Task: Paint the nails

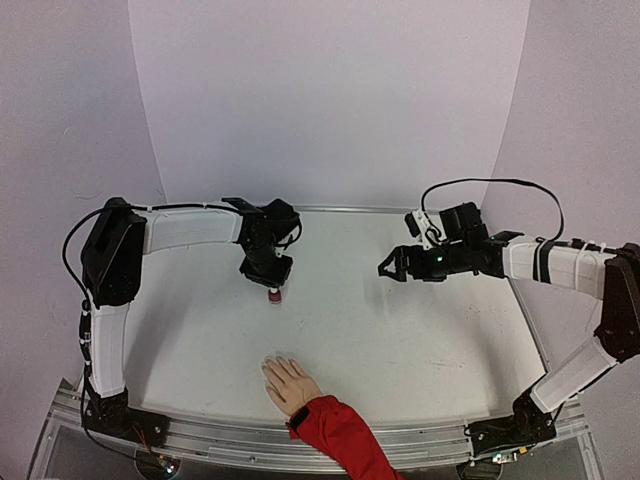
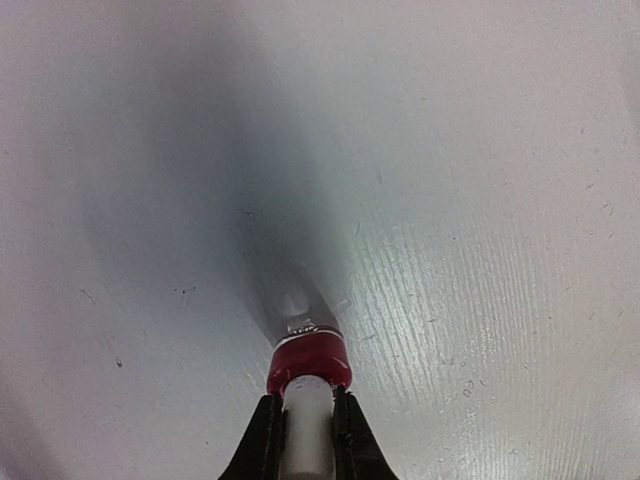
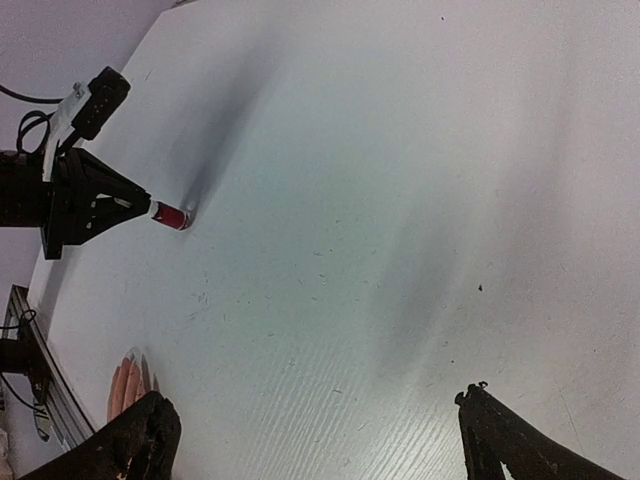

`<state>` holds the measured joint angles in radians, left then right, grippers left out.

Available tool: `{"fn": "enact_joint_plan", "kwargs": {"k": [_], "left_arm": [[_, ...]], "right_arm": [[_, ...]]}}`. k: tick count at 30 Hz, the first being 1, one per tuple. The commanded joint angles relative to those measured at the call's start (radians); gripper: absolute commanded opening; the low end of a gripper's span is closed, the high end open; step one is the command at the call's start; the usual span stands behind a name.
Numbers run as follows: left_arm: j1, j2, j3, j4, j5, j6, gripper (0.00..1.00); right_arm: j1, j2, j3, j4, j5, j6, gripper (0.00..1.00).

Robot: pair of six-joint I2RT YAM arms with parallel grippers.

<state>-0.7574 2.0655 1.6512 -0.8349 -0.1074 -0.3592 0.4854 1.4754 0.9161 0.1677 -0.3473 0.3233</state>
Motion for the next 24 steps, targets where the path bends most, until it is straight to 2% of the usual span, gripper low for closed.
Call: {"fn": "enact_joint_plan", "kwargs": {"k": [1, 7, 11, 16, 19, 24], "left_arm": [[0.000, -0.019, 0.038, -0.026, -0.004, 0.013, 0.08], [0.000, -0.116, 0.056, -0.106, 0.099, 0.037, 0.02], [0.001, -0.176, 0.107, -0.169, 0.280, 0.030, 0.00], [0.012, -0.215, 0.147, -0.190, 0.435, -0.028, 0.00], [0.038, -0.210, 0.176, -0.190, 0.532, -0.077, 0.00], [0.060, -0.211, 0.199, -0.190, 0.604, -0.119, 0.00]], "right_arm": [[0.011, 0.013, 0.021, 0.040, -0.018, -0.008, 0.98], [0.047, 0.047, 0.019, 0.122, -0.079, -0.080, 0.98], [0.091, 0.082, 0.050, 0.180, -0.131, -0.124, 0.98], [0.147, 0.133, 0.094, 0.333, -0.241, -0.162, 0.98], [0.177, 0.180, 0.128, 0.419, -0.282, -0.180, 0.92], [0.184, 0.287, 0.154, 0.611, -0.368, -0.141, 0.77]]}}
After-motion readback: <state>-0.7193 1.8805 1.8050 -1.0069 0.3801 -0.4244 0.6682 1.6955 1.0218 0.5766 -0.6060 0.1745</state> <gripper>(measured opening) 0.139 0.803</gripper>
